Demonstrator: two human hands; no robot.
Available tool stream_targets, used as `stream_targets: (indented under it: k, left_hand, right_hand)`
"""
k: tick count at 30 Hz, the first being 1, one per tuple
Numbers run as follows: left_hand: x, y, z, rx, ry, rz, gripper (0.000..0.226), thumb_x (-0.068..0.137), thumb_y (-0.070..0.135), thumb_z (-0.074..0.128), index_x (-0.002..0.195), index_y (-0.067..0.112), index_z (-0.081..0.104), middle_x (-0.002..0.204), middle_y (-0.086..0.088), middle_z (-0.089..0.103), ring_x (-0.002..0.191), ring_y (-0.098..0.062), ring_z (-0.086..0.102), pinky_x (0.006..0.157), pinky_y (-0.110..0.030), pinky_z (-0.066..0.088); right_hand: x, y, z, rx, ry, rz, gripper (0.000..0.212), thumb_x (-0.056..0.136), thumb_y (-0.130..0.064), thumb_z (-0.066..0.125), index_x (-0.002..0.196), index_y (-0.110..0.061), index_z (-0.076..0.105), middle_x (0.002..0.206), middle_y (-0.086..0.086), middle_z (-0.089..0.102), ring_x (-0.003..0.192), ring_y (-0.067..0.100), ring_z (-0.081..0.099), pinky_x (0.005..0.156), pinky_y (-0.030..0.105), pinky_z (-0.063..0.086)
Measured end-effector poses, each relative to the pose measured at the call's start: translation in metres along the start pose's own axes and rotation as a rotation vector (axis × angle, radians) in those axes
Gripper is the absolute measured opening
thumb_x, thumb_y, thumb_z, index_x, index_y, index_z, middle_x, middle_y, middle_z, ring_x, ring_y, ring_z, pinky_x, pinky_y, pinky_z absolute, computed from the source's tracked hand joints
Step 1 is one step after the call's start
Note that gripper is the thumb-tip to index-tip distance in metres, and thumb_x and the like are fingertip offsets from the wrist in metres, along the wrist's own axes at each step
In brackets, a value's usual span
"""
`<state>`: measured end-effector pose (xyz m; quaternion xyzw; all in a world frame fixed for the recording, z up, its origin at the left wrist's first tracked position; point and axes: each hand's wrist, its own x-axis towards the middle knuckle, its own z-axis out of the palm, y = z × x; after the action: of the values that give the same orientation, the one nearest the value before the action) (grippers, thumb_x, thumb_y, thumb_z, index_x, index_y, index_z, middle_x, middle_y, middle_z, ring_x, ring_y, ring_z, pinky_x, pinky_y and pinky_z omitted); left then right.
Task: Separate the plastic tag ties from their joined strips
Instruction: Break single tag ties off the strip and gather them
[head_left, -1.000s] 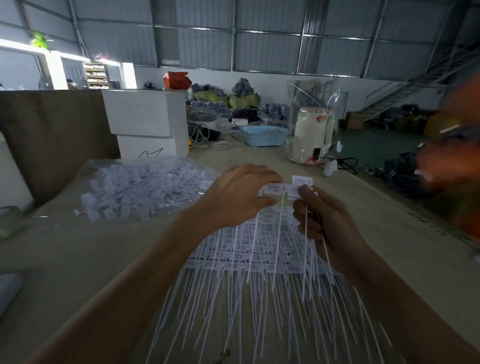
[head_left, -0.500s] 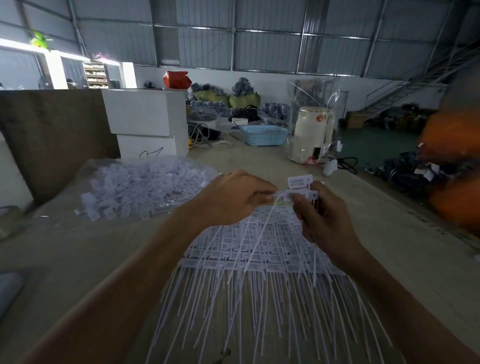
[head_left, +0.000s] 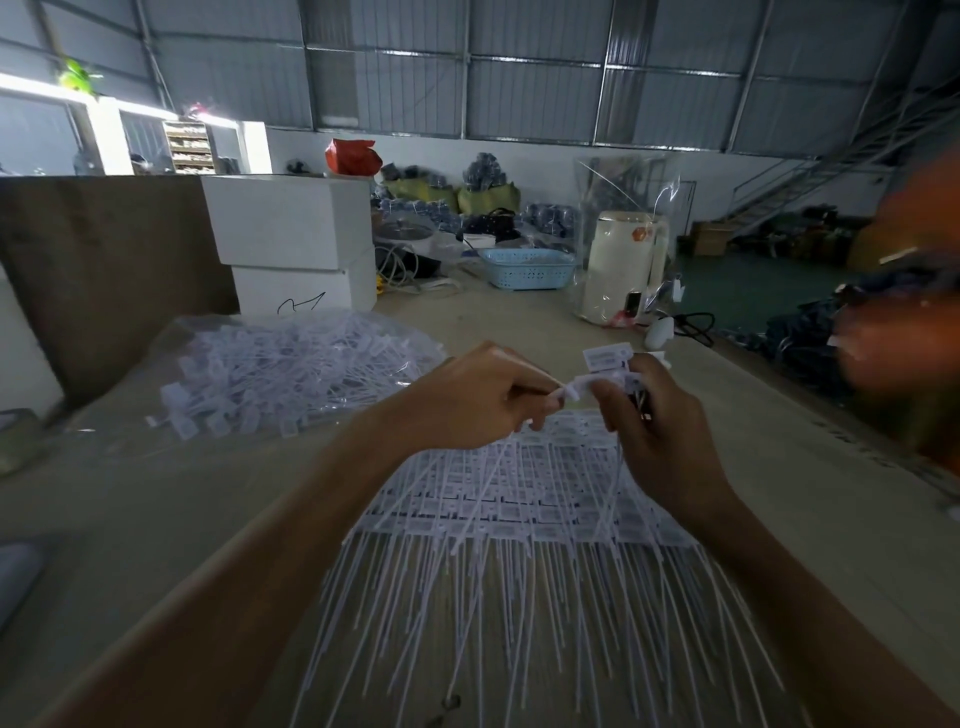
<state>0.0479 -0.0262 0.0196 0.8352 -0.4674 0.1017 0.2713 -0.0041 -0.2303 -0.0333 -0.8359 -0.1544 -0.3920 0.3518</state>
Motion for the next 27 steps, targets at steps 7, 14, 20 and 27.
stream_targets:
  k: [7, 14, 20, 27]
  left_hand:
    - [0.000, 0.009, 0.000, -0.149, -0.072, 0.073, 0.019, 0.088, 0.029, 0.072, 0.105, 0.020, 0.076, 0.092, 0.017, 0.074, 0.082, 0.009, 0.065, 0.072, -0.005, 0.045]
    - [0.002, 0.008, 0.010, 0.048, 0.141, -0.003, 0.030, 0.077, 0.033, 0.081, 0.104, 0.030, 0.068, 0.089, 0.014, 0.071, 0.077, 0.003, 0.064, 0.069, -0.029, 0.057]
    - [0.004, 0.003, 0.009, 0.197, 0.203, 0.137, 0.022, 0.082, 0.026, 0.078, 0.093, 0.007, 0.073, 0.084, -0.004, 0.068, 0.074, -0.018, 0.061, 0.067, -0.040, 0.050]
    - [0.001, 0.005, 0.017, 0.476, 0.207, 0.212, 0.039, 0.096, 0.025, 0.062, 0.133, 0.013, 0.061, 0.100, -0.008, 0.052, 0.089, -0.021, 0.051, 0.071, -0.037, 0.049]
  right_hand:
    - [0.008, 0.029, -0.008, 0.092, 0.156, 0.412, 0.019, 0.103, -0.030, 0.052, 0.087, -0.020, 0.048, 0.066, -0.005, 0.051, 0.052, 0.002, 0.049, 0.053, 0.025, 0.042]
    - [-0.007, -0.007, 0.008, 0.806, -0.223, 0.563, 0.040, 0.092, -0.037, 0.058, 0.105, 0.000, 0.062, 0.071, 0.009, 0.058, 0.055, 0.018, 0.056, 0.052, 0.033, 0.052]
    - [-0.010, -0.018, 0.016, 1.114, -0.316, 0.638, 0.034, 0.101, -0.040, 0.045, 0.102, -0.008, 0.057, 0.071, 0.005, 0.049, 0.042, 0.010, 0.031, 0.041, 0.023, 0.030]
    - [-0.009, -0.020, 0.011, 0.817, -0.221, 0.465, 0.032, 0.097, -0.044, 0.057, 0.092, -0.012, 0.059, 0.068, 0.002, 0.047, 0.046, 0.011, 0.034, 0.044, 0.024, 0.029]
